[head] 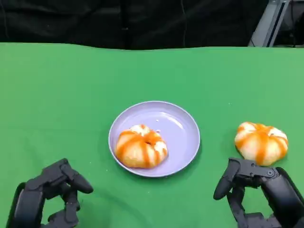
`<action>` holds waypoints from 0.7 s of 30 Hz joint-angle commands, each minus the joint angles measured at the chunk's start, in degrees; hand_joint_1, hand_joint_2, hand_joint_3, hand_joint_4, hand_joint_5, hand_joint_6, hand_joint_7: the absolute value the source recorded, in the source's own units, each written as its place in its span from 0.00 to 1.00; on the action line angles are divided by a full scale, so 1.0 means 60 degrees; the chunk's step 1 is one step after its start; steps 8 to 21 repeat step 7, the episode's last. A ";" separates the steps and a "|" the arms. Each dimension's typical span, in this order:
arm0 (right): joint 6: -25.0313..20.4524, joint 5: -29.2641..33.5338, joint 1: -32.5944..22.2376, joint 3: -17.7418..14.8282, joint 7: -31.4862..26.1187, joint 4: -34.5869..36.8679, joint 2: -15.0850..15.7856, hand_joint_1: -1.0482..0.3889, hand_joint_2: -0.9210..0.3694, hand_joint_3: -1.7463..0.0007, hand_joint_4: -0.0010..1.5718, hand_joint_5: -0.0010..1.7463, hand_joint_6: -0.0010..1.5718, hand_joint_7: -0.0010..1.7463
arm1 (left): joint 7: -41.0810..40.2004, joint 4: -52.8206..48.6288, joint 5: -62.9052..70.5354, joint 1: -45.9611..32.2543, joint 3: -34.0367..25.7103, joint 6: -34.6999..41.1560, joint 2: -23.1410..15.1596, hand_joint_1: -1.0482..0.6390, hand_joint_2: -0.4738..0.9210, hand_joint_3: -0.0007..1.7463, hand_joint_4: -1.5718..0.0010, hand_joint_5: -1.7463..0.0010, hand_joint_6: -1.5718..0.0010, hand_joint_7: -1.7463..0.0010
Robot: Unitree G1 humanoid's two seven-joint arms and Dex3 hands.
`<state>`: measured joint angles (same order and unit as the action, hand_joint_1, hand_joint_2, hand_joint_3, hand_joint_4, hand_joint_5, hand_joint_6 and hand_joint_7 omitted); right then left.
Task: Grasp the bread from the table and place it into the plate.
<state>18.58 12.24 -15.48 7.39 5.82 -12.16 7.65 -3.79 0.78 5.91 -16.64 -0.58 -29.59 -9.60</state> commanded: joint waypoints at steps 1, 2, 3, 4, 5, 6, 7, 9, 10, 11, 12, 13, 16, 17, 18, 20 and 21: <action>0.0053 -0.0053 0.0002 -0.0087 -0.0046 -0.0043 0.0101 0.82 0.46 0.18 0.54 0.95 0.51 0.77 | 0.0131 -0.0242 -0.0160 0.0108 -0.0176 -0.0363 0.0035 0.64 0.64 0.76 0.49 0.00 0.53 0.12; 0.0087 -0.0045 0.0010 -0.0083 -0.0054 -0.0017 0.0102 0.82 0.47 0.17 0.53 0.95 0.51 0.77 | 0.0151 -0.0277 -0.0161 0.0124 -0.0181 -0.0389 0.0028 0.64 0.64 0.76 0.49 0.00 0.53 0.12; 0.0100 -0.0040 0.0014 -0.0079 -0.0058 -0.0004 0.0101 0.82 0.47 0.17 0.53 0.94 0.51 0.77 | 0.0176 -0.0333 -0.0156 0.0147 -0.0184 -0.0429 0.0010 0.64 0.64 0.77 0.49 0.00 0.53 0.12; 0.0112 -0.0050 0.0021 -0.0076 -0.0057 0.0010 0.0098 0.82 0.47 0.17 0.54 0.94 0.51 0.77 | 0.0212 -0.0387 -0.0165 0.0171 -0.0190 -0.0461 -0.0002 0.65 0.64 0.76 0.49 0.00 0.53 0.13; 0.0137 -0.0048 0.0027 -0.0076 -0.0061 0.0024 0.0100 0.82 0.47 0.17 0.54 0.94 0.51 0.77 | 0.0243 -0.0430 -0.0184 0.0191 -0.0198 -0.0486 0.0002 0.65 0.64 0.76 0.49 0.00 0.53 0.13; 0.0157 -0.0047 0.0031 -0.0076 -0.0065 0.0034 0.0102 0.82 0.46 0.17 0.54 0.95 0.51 0.77 | 0.0269 -0.0462 -0.0202 0.0205 -0.0208 -0.0508 0.0011 0.65 0.64 0.76 0.49 0.01 0.53 0.13; 0.0217 -0.0073 0.0043 -0.0080 -0.0070 0.0074 0.0097 0.82 0.46 0.17 0.54 0.95 0.51 0.77 | 0.0281 -0.0480 -0.0200 0.0219 -0.0217 -0.0504 0.0013 0.65 0.64 0.76 0.49 0.01 0.53 0.13; 0.0217 -0.0073 0.0043 -0.0080 -0.0070 0.0074 0.0097 0.82 0.46 0.17 0.54 0.95 0.51 0.77 | 0.0281 -0.0480 -0.0200 0.0219 -0.0217 -0.0504 0.0013 0.65 0.64 0.76 0.49 0.01 0.53 0.13; 0.0217 -0.0073 0.0043 -0.0080 -0.0070 0.0074 0.0097 0.82 0.46 0.17 0.54 0.95 0.51 0.77 | 0.0281 -0.0480 -0.0200 0.0219 -0.0217 -0.0504 0.0013 0.65 0.64 0.76 0.49 0.01 0.53 0.13; 0.0217 -0.0073 0.0043 -0.0080 -0.0070 0.0074 0.0097 0.82 0.46 0.17 0.54 0.95 0.51 0.77 | 0.0281 -0.0480 -0.0200 0.0219 -0.0217 -0.0504 0.0013 0.65 0.64 0.76 0.49 0.01 0.53 0.13; 0.0217 -0.0073 0.0043 -0.0080 -0.0070 0.0074 0.0097 0.82 0.46 0.17 0.54 0.95 0.51 0.77 | 0.0281 -0.0480 -0.0200 0.0219 -0.0217 -0.0504 0.0013 0.65 0.64 0.76 0.49 0.01 0.53 0.13; 0.0217 -0.0073 0.0043 -0.0080 -0.0070 0.0074 0.0097 0.82 0.46 0.17 0.54 0.95 0.51 0.77 | 0.0281 -0.0480 -0.0200 0.0219 -0.0217 -0.0504 0.0013 0.65 0.64 0.76 0.49 0.01 0.53 0.13; 0.0217 -0.0073 0.0043 -0.0080 -0.0070 0.0074 0.0097 0.82 0.46 0.17 0.54 0.95 0.51 0.77 | 0.0281 -0.0480 -0.0200 0.0219 -0.0217 -0.0504 0.0013 0.65 0.64 0.76 0.49 0.01 0.53 0.13; 0.0217 -0.0073 0.0043 -0.0080 -0.0070 0.0074 0.0097 0.82 0.46 0.17 0.54 0.95 0.51 0.77 | 0.0281 -0.0480 -0.0200 0.0219 -0.0217 -0.0504 0.0013 0.65 0.64 0.76 0.49 0.01 0.53 0.13; 0.0217 -0.0073 0.0043 -0.0080 -0.0070 0.0074 0.0097 0.82 0.46 0.17 0.54 0.95 0.51 0.77 | 0.0281 -0.0480 -0.0200 0.0219 -0.0217 -0.0504 0.0013 0.65 0.64 0.76 0.49 0.01 0.53 0.13; 0.0217 -0.0073 0.0043 -0.0080 -0.0070 0.0074 0.0097 0.82 0.46 0.17 0.54 0.95 0.51 0.77 | 0.0281 -0.0480 -0.0200 0.0219 -0.0217 -0.0504 0.0013 0.65 0.64 0.76 0.49 0.01 0.53 0.13; 0.0217 -0.0073 0.0043 -0.0080 -0.0070 0.0074 0.0097 0.82 0.46 0.17 0.54 0.95 0.51 0.77 | 0.0281 -0.0480 -0.0200 0.0219 -0.0217 -0.0504 0.0013 0.65 0.64 0.76 0.49 0.01 0.53 0.13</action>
